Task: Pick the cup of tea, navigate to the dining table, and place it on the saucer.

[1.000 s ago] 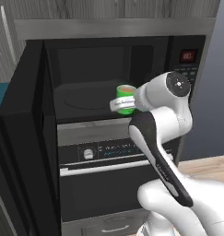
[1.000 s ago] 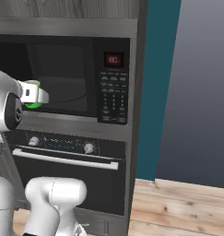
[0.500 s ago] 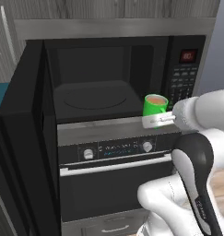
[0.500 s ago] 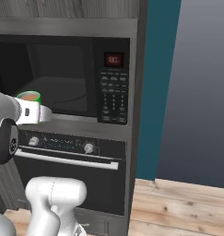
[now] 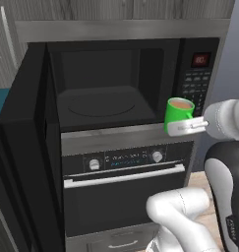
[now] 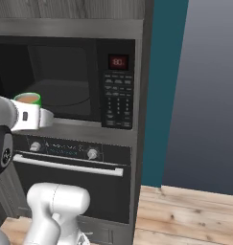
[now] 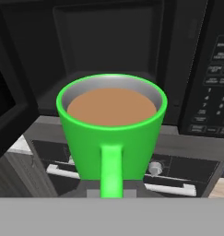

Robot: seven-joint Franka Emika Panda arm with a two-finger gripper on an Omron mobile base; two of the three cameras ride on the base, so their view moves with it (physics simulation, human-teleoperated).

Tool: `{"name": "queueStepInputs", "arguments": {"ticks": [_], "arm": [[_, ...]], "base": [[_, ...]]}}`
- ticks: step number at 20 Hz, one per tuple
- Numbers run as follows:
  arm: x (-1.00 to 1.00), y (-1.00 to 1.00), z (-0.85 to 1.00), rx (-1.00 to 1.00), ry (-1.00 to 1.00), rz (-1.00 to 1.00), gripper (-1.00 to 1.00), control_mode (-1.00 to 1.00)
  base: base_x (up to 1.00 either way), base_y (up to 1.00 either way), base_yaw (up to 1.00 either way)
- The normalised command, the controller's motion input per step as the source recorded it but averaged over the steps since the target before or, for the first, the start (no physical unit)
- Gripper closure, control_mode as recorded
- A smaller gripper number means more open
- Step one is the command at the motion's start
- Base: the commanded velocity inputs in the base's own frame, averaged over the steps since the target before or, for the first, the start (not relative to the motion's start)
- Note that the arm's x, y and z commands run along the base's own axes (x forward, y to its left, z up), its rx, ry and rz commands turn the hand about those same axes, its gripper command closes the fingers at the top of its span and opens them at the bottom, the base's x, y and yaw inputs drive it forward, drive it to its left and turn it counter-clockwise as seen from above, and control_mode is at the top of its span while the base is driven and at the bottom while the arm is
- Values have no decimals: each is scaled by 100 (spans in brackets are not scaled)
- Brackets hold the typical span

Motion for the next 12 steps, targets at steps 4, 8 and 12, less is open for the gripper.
{"name": "queueStepInputs", "arguments": {"ticks": [4,8,12], "arm": [[0,0,0,0,0,0,100,-100],[0,0,0,0,0,0,100,100],[0,0,0,0,0,0,100,100]], "base": [[0,0,0],[-4,0,0],[-66,-3,-13]]}}
